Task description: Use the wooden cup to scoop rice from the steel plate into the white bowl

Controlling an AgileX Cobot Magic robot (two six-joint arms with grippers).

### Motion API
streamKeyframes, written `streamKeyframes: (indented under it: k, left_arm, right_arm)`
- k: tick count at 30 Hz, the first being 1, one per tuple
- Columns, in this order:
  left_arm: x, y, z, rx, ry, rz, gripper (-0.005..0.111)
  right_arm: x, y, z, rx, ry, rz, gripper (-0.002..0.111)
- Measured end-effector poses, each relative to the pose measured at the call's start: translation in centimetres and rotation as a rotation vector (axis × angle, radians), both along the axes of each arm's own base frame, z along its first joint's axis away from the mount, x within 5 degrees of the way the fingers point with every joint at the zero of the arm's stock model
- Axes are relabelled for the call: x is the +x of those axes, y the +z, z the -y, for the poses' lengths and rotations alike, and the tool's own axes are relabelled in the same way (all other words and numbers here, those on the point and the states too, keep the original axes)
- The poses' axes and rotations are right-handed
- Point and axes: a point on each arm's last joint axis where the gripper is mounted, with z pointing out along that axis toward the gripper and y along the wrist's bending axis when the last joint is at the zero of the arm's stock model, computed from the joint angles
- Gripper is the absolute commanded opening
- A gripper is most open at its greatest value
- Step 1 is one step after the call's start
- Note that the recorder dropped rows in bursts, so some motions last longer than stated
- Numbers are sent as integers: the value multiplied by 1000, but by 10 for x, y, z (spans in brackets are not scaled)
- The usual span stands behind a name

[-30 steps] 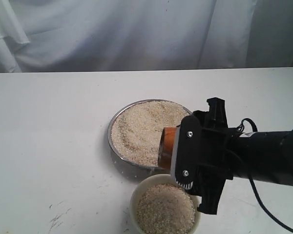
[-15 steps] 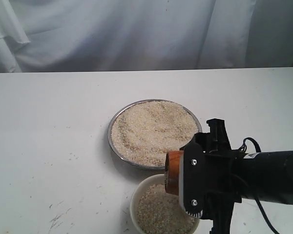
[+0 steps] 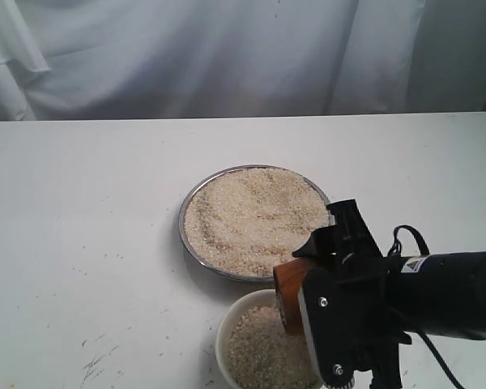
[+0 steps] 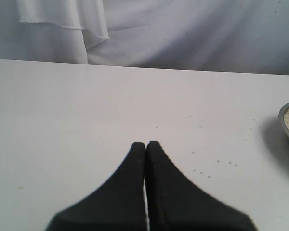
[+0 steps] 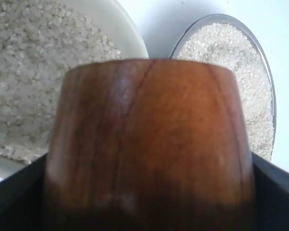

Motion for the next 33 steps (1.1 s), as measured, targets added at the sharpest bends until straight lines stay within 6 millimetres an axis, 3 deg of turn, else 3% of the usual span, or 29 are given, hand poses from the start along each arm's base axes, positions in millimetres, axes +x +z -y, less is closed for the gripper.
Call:
streamKeyframes:
  k: [13, 33]
  left_arm:
    - [0, 0, 0, 0, 0, 0, 0]
    - [0, 0, 0, 0, 0, 0, 0]
  right_arm:
    - [-8, -1, -6, -60, 132, 60, 0]
    - [-2, 2, -6, -122, 211, 197, 0]
